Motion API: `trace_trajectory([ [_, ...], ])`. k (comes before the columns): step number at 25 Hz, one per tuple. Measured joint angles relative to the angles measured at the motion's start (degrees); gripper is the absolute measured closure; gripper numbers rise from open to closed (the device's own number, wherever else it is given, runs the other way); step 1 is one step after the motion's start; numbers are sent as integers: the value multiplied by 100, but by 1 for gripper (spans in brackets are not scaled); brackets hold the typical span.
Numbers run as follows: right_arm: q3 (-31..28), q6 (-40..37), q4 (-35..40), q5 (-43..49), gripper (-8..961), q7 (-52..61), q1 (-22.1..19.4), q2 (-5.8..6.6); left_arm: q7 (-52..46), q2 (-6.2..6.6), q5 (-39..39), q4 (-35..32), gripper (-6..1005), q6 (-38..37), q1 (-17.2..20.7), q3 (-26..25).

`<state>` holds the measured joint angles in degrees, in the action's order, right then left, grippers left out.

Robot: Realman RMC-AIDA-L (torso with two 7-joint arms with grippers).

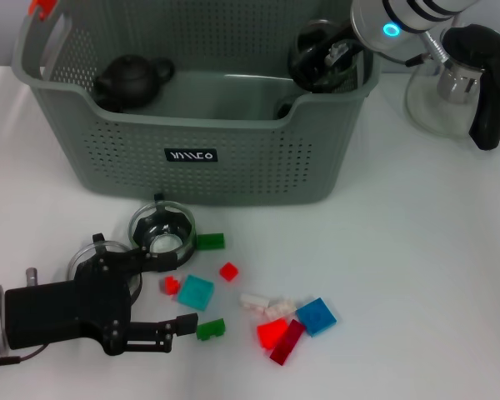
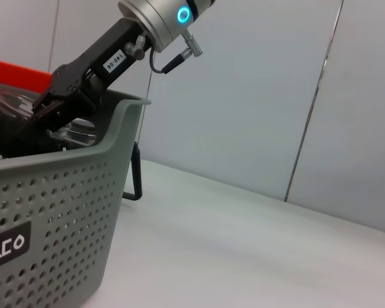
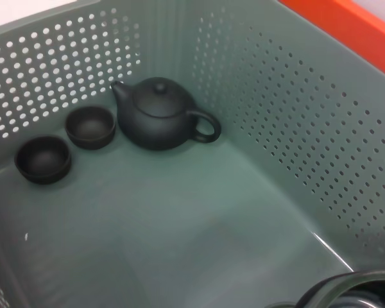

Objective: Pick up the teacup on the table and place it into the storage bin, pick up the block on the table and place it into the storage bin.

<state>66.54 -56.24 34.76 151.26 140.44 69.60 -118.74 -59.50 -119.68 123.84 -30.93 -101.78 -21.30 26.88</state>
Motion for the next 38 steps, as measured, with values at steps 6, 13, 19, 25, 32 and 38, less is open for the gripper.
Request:
trace_trajectory([
  [6, -4, 9, -4, 0, 768, 10, 1, 0, -2, -3, 0, 0, 110, 0, 3, 2],
  [13, -21, 8, 13, 0, 744, 10, 1, -1, -1, -3, 0, 0, 111, 0, 13, 2],
  [19, -3, -2, 51, -1, 723, 10, 12, -12, -2, -13, 0, -1, 112, 0, 14, 1],
  [25, -17, -48, 318, -20, 441, 4, -21, -24, 3, -9, 0, -1, 112, -13, 28, -32],
  [32, -48, -444, 1740, -523, 283, -56, -387, -107, 0, 3, -10, -19, 113, -54, 48, -48],
  [38, -20, -1010, 3163, -1771, 172, -379, -1090, -126, -7, 18, -36, -45, 113, -145, 72, -114],
])
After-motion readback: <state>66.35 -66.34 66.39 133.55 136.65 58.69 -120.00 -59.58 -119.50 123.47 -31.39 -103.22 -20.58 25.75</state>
